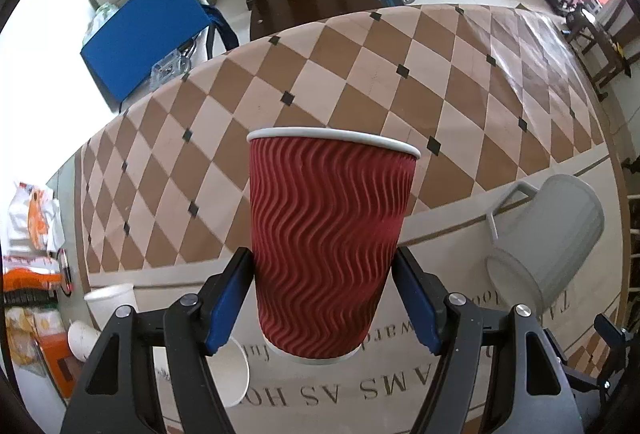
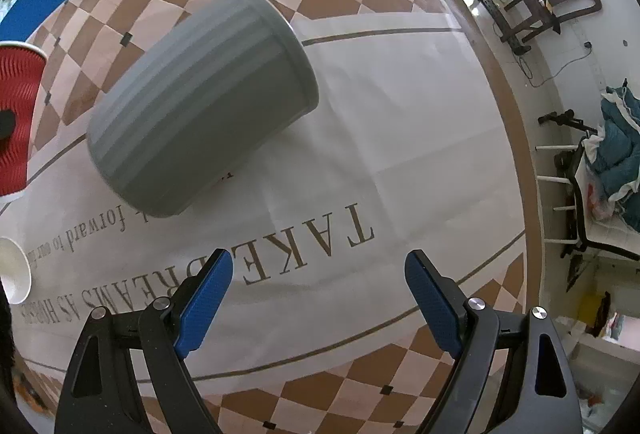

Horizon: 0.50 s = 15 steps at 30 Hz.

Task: Flip cup upright
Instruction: 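Lift the red cup with the left tool and carry it toward the right tool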

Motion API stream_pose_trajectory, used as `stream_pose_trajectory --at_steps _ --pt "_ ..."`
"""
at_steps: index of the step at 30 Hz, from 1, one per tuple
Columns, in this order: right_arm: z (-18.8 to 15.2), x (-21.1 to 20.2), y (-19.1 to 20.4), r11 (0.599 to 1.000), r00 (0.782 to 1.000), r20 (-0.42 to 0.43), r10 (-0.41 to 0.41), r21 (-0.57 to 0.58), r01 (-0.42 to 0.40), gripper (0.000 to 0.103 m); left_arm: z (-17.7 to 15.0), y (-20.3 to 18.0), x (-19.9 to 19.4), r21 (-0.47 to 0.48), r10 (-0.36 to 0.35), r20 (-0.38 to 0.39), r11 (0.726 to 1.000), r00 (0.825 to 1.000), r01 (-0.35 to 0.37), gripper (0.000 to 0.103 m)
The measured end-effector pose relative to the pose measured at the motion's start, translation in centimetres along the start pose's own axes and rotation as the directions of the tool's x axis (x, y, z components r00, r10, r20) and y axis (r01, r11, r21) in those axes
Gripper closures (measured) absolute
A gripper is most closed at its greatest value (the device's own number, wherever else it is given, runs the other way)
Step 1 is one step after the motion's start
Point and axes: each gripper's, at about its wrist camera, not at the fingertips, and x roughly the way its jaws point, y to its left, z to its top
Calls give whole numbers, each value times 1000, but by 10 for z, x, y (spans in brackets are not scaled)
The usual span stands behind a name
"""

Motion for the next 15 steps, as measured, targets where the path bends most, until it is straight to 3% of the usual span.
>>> stream_pose_trajectory --at_steps 8,15 --pt "-19 -15 1 999 1000 13 20 -29 -19 14 -35 12 -37 -71 -30 17 997 999 31 34" --pt "-41 -36 15 997 998 52 21 -78 -17 14 -86 32 -68 -165 -52 24 985 998 55 34"
